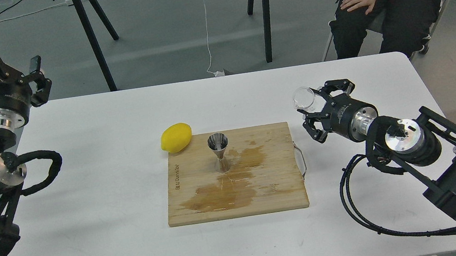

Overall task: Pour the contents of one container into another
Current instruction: 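Carry the glass cup back and set it down beside the board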

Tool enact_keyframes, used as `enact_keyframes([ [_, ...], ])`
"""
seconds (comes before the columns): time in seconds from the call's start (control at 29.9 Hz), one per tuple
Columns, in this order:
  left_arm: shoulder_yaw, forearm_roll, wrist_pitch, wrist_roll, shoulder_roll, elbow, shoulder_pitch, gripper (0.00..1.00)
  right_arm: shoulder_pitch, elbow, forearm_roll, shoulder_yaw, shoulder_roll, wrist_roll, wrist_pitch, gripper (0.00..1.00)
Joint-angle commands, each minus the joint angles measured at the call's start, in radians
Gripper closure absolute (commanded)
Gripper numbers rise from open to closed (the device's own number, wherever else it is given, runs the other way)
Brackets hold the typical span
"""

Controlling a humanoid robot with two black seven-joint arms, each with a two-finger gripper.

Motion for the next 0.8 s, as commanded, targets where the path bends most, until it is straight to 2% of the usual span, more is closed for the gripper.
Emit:
enact_keyframes([
  [0.0, 0.002, 0.000, 0.000, 0.000, 0.001, -0.003, 0.000, 0.00, -0.082, -0.034, 0.112, 0.095, 0.006, -0.007, 0.033, 0.61],
  [0.23, 0.005, 0.000, 0.009, 0.000, -0.005, -0.006, 0.000, 0.00, -0.174, -0.132, 0.333, 0.159, 0.049, 0.004, 0.137, 0.61],
  [0.43, 0.006, 0.000, 0.011, 0.000, -0.005, -0.006, 0.000, 0.00, -0.240, -0.224, 0.341, 0.239, 0.110, -0.001, 0.213, 0.61],
  [0.77, 0.008, 0.000, 0.011, 0.000, -0.007, -0.006, 0.000, 0.00, -0.253, -0.277, 0.339, 0.244, 0.104, -0.006, 0.280, 0.58],
])
